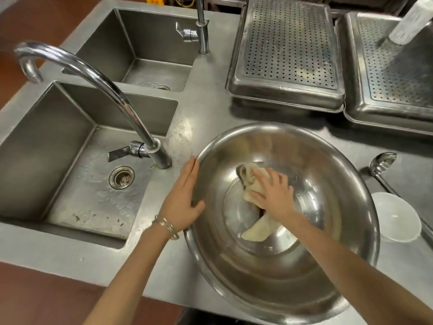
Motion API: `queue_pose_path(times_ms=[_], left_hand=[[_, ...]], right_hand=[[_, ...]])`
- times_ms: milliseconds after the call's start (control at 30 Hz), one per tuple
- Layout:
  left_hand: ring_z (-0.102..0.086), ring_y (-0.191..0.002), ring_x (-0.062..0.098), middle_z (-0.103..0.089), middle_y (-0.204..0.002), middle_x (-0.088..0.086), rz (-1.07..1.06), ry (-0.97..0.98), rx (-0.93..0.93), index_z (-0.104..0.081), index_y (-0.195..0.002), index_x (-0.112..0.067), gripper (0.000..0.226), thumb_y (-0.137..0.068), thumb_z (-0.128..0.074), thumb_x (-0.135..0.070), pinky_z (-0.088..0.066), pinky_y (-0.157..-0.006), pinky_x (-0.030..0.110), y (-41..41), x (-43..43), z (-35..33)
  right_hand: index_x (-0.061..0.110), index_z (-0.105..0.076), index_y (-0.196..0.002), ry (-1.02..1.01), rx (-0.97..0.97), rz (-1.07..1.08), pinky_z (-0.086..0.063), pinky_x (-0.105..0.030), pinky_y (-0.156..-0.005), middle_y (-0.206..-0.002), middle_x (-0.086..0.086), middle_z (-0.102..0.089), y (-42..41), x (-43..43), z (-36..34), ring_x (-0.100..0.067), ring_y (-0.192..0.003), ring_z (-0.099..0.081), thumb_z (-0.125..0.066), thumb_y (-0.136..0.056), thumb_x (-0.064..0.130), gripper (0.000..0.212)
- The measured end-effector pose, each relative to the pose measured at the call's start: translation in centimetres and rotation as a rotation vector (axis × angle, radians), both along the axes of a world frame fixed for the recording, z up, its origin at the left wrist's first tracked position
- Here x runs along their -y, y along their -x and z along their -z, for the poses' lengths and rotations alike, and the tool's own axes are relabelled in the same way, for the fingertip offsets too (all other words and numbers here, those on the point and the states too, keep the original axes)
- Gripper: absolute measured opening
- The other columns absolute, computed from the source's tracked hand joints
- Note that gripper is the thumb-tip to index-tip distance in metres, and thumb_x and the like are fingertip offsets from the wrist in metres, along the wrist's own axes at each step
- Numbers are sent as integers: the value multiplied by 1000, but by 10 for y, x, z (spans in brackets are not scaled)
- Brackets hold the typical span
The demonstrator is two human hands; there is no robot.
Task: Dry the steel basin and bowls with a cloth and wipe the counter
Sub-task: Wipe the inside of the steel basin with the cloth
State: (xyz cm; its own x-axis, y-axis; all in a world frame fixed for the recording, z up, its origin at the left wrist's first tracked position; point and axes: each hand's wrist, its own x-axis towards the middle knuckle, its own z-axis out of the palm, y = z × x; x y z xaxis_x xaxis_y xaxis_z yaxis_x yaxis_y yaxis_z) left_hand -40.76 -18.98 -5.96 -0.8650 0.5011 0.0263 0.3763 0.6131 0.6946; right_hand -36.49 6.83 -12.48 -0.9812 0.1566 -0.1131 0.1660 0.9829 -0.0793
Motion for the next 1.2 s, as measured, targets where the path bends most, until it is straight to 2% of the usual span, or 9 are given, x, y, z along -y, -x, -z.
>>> queue_pose_path(times_ms=[100, 233, 367, 467, 633, 767, 933, 1033, 1200], left_hand=[[-6, -143, 8, -9, -156, 2, -88, -187, 44, -18, -147, -7, 82, -73, -54, -9, -7, -113, 13, -22, -2, 6], [-22, -140, 15, -28, -149, 7, -161, -350, 118, -33, -140, -4, 71, -71, -48, -6, -19, -116, 28, -19, 0, 4], [-23, -139, 11, -28, -150, 3, -206, -335, 148, -29, -143, -9, 71, -76, -54, -3, -19, -113, 17, -20, 4, 5], [-28, -133, 0, -30, -147, -6, -305, -347, 221, -26, -144, -15, 75, -80, -66, -6, -21, -103, 1, -38, 8, 4], [-24, -127, -18, -28, -139, -22, -346, -450, 240, -23, -139, -25, 73, -72, -50, -14, -22, -103, 3, -54, -2, 9], [-29, -122, -20, -31, -134, -22, -331, -486, 250, -26, -137, -19, 72, -71, -48, -4, -25, -100, 2, -35, -5, 7], [-35, -130, 9, -37, -140, -4, -238, -400, 245, -32, -140, -9, 74, -69, -49, -6, -28, -103, 6, -4, 7, 2], [-35, -129, 8, -37, -138, -7, -179, -314, 237, -34, -141, -10, 73, -71, -55, -9, -28, -104, 7, 15, 11, -3], [-25, -134, 1, -25, -146, -12, -248, -310, 277, -21, -146, -16, 85, -74, -66, -24, -23, -105, 7, -29, 20, -4]], right_hand=[[26, -55, -122, -120, -83, 8, -48, -47, -64, -120, -12, -52, -6, 21, 9, -36, -99, -46, -54, -80, 58, 53], [33, -56, -115, -89, -208, -280, -47, -43, -68, -121, -4, -50, -29, 46, 17, -30, -100, -47, -70, -69, 53, 52], [36, -50, -118, -76, -211, -632, -48, -41, -67, -114, -2, -55, -29, 23, 12, -26, -97, -51, -69, -70, 53, 55], [31, -50, -122, 89, -193, -284, -48, -43, -70, -108, -7, -55, -6, 16, 0, -32, -92, -53, -63, -74, 50, 53], [28, -45, -133, 403, -196, 128, -40, -42, -92, -129, -8, -43, 32, 46, -9, -29, -111, -41, -49, -89, 50, 50], [27, -43, -134, 277, -154, -168, -46, -46, -85, -131, -10, -46, 0, 95, 9, -30, -111, -46, -36, -88, 53, 53], [34, -40, -135, 477, 40, -664, -43, -36, -86, -127, -4, -48, -57, 81, 6, -25, -106, -47, -50, -86, 45, 51], [35, -47, -128, 373, 96, -940, -46, -34, -78, -121, -1, -52, -56, 48, -1, -21, -99, -50, -53, -83, 43, 47], [35, -36, -138, 176, -131, -391, -42, -46, -87, -136, -2, -42, -25, 22, -9, -25, -116, -39, -51, -85, 47, 57]])
